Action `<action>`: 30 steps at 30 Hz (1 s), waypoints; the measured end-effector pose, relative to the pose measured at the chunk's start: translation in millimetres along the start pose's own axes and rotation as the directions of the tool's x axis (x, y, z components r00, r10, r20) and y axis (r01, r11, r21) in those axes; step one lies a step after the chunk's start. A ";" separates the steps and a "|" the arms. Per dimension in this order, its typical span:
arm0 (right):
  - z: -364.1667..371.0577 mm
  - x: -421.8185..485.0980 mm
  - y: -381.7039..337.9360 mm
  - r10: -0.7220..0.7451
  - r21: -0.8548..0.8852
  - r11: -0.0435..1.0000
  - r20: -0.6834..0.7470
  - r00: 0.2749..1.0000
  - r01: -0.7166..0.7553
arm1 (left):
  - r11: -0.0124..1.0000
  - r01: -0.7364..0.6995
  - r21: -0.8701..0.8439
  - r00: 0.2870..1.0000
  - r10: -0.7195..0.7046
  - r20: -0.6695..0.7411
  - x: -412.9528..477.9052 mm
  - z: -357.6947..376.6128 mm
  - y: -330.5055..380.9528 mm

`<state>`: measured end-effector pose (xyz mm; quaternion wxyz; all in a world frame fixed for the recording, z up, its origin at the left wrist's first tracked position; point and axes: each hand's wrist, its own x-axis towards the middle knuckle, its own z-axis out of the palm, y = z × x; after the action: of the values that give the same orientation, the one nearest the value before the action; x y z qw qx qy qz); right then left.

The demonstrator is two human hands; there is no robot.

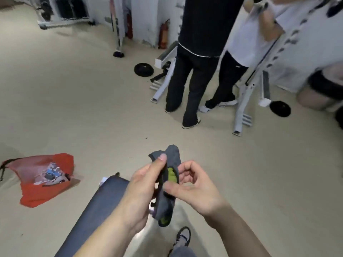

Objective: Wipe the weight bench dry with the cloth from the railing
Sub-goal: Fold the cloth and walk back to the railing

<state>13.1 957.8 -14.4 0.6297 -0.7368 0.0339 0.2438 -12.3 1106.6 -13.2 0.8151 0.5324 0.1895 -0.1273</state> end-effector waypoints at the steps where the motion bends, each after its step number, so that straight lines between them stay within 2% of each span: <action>1: -19.8 -7.2 6.8 0.000 -0.001 1.000 -0.050 0.999 0.000 | 0.996 0.027 0.081 0.997 -0.033 0.069 6.4 21.4 -5.0; 4: -86.4 -31.6 26.1 -0.013 0.014 1.000 -0.210 0.978 0.017 | 0.967 0.063 0.245 0.979 -0.108 0.173 24.2 92.6 -24.0; 8: -188.9 -70.0 55.2 0.012 0.150 0.988 -0.347 0.938 0.043 | 0.928 0.095 0.361 0.938 -0.205 0.280 49.8 189.8 -55.2; 11: -259.7 -95.8 79.0 0.045 0.222 0.972 -0.497 0.867 0.077 | 0.880 0.116 0.460 0.897 -0.292 0.332 71.5 262.9 -85.0; 15: -334.2 -126.1 103.0 0.168 0.400 0.903 -0.664 0.729 0.156 | 0.841 0.123 0.526 0.847 -0.366 0.386 91.6 353.4 -121.8; 20: -405.4 -169.0 123.6 0.282 0.426 0.874 -0.836 0.470 0.234 | 0.781 0.133 0.610 0.798 -0.449 0.401 116.9 432.6 -152.3; 22: -430.1 -180.0 128.3 0.329 0.440 0.860 -0.866 0.377 0.260 | 0.726 0.109 0.679 0.757 -0.504 0.417 133.0 459.9 -160.9; 25: -464.8 -187.9 132.8 0.377 0.456 0.836 -0.881 0.285 0.305 | 0.631 0.072 0.772 0.677 -0.599 0.427 160.8 498.5 -175.6; 27: -488.6 -188.4 135.0 0.406 0.459 0.838 -0.886 0.225 0.294 | 0.580 0.054 0.813 0.657 -0.633 0.409 181.2 525.4 -185.6; 30: -526.8 -182.4 133.3 0.443 0.446 0.839 -0.893 0.085 0.311 | 0.551 0.020 0.834 0.609 -0.669 0.427 210.4 572.4 -192.9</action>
<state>-28.0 386.0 -16.2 0.6005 -0.4890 0.5515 -0.3098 196.5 503.6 -58.1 0.4665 0.6747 -0.1016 -0.5629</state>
